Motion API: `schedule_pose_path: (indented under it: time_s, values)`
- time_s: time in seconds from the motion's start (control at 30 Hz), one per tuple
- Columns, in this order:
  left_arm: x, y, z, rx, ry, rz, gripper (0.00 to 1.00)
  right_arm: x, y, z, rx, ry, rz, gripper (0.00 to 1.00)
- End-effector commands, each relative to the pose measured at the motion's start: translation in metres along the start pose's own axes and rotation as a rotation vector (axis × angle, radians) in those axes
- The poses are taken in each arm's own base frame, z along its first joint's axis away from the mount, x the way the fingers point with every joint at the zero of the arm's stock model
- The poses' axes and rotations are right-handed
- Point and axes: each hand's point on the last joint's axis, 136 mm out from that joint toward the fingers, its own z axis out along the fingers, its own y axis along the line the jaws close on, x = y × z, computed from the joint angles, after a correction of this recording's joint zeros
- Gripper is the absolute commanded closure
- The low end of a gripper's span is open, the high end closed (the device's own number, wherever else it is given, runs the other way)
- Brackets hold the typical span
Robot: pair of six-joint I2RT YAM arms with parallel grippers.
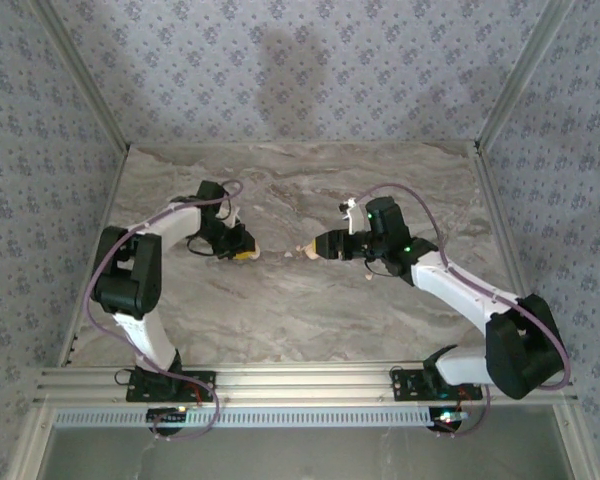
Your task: Insert the wireless bluetooth earbuds into the charging case
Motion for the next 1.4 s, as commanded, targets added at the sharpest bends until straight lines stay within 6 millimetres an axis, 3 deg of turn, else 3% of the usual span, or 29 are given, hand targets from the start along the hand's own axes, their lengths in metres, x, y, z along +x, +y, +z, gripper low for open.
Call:
schedule_pose_path:
  time_s: [0.0, 0.3, 0.83, 1.37]
  values:
    - [-0.003, 0.001, 0.0, 0.006, 0.023, -0.019, 0.84, -0.008, 0.008, 0.0, -0.017, -0.006, -0.037, 0.45]
    - [0.003, 0.014, 0.007, -0.039, 0.043, -0.036, 0.79, -0.007, 0.008, -0.006, -0.003, -0.003, -0.052, 0.45]
    - [0.006, 0.021, 0.001, -0.084, 0.045, -0.026, 0.62, -0.006, 0.009, -0.011, 0.013, 0.007, -0.05, 0.45]
    - [0.012, 0.021, -0.044, -0.185, -0.07, 0.057, 0.48, 0.011, -0.001, -0.015, 0.12, 0.136, -0.037, 0.44]
